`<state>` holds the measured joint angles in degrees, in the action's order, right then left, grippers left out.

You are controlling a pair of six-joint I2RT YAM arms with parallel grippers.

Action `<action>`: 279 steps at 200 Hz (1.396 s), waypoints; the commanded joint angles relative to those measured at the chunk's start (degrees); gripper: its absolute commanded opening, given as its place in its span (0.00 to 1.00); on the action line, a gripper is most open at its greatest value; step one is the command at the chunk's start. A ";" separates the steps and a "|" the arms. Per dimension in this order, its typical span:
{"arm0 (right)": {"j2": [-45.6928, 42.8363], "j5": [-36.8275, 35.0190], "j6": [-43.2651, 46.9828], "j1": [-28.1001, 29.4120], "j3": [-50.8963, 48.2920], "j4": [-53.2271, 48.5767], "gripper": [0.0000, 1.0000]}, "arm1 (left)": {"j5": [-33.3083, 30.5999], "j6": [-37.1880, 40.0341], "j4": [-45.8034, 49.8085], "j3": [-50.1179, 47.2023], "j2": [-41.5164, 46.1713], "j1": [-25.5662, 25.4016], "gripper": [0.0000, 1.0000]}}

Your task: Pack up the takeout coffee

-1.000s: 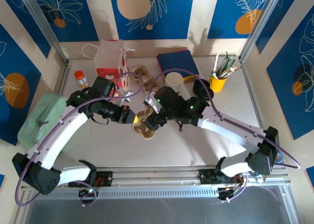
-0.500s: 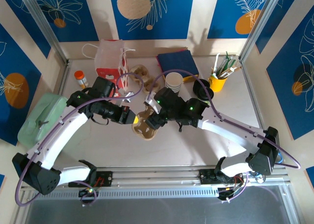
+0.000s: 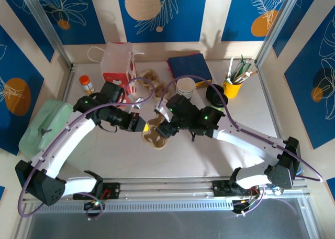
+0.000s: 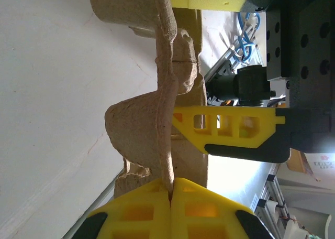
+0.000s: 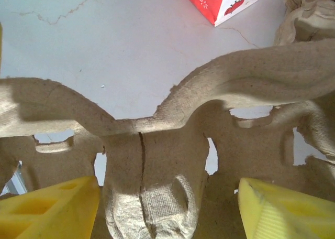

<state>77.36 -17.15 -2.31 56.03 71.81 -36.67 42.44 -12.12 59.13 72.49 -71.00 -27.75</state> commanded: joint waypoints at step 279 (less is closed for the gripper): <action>2.15 -1.31 -0.46 0.06 0.46 -5.94 0.46 | -6.52 -6.24 -0.35 11.08 2.66 8.05 0.43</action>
<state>78.98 -17.82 -2.35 56.03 71.55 -40.32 38.44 -16.08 58.81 78.39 -70.48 -24.34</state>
